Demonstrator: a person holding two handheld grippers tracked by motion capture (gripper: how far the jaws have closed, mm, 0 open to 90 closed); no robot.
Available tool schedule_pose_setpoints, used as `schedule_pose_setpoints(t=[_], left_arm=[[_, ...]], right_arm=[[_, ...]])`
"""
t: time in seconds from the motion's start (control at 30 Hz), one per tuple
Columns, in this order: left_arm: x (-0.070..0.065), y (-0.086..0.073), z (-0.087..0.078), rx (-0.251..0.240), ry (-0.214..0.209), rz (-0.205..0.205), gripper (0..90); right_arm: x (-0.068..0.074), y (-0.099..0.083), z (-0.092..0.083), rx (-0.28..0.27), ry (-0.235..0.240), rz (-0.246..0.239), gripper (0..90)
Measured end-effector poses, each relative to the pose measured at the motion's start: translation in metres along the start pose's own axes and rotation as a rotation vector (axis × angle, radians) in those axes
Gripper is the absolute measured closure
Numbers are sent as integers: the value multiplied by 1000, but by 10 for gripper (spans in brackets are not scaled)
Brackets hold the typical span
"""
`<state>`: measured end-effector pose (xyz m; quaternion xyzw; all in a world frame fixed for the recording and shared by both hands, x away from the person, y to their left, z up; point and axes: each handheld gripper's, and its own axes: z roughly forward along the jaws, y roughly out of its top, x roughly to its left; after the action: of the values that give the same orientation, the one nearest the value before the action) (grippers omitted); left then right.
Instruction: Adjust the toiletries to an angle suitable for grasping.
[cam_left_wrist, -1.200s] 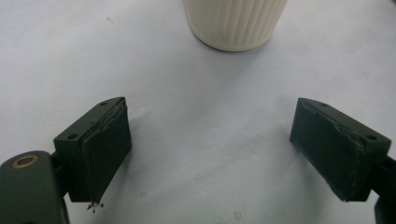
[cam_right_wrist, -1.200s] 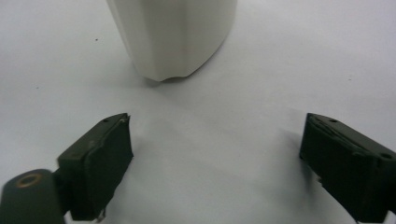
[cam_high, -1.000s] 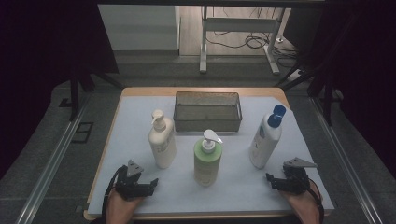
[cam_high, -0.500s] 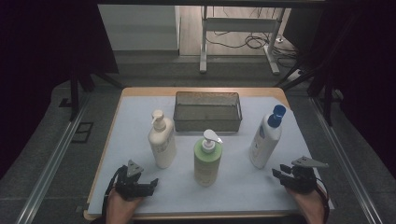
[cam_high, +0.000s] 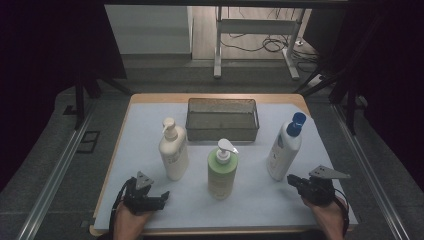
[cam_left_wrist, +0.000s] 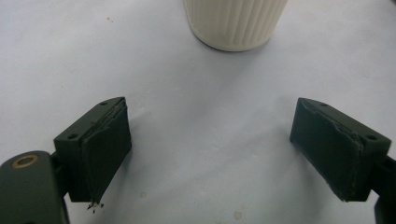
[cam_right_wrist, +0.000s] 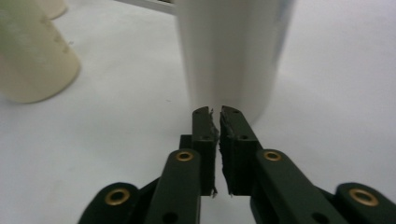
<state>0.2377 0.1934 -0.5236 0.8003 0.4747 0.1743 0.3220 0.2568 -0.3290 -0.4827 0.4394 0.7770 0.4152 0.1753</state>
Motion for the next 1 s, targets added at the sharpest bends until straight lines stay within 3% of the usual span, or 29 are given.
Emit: schedule_pose_setpoints(t=[0.23,0.57,0.73,0.8,1.0], left_arm=[[0,0,0,0,0,0,120],[0,0,0,0,0,0,121],[0,0,0,0,0,0,121],[0,0,0,0,0,0,121],[0,0,0,-1,1,1,121]], right_arm=[[16,9,8,1,37,-13,897],[34,19,36,29,-8,-48,896],[35,20,43,30,-37,-51,896],[32,19,47,36,-70,-59,898],[30,16,47,35,-62,-58,899]])
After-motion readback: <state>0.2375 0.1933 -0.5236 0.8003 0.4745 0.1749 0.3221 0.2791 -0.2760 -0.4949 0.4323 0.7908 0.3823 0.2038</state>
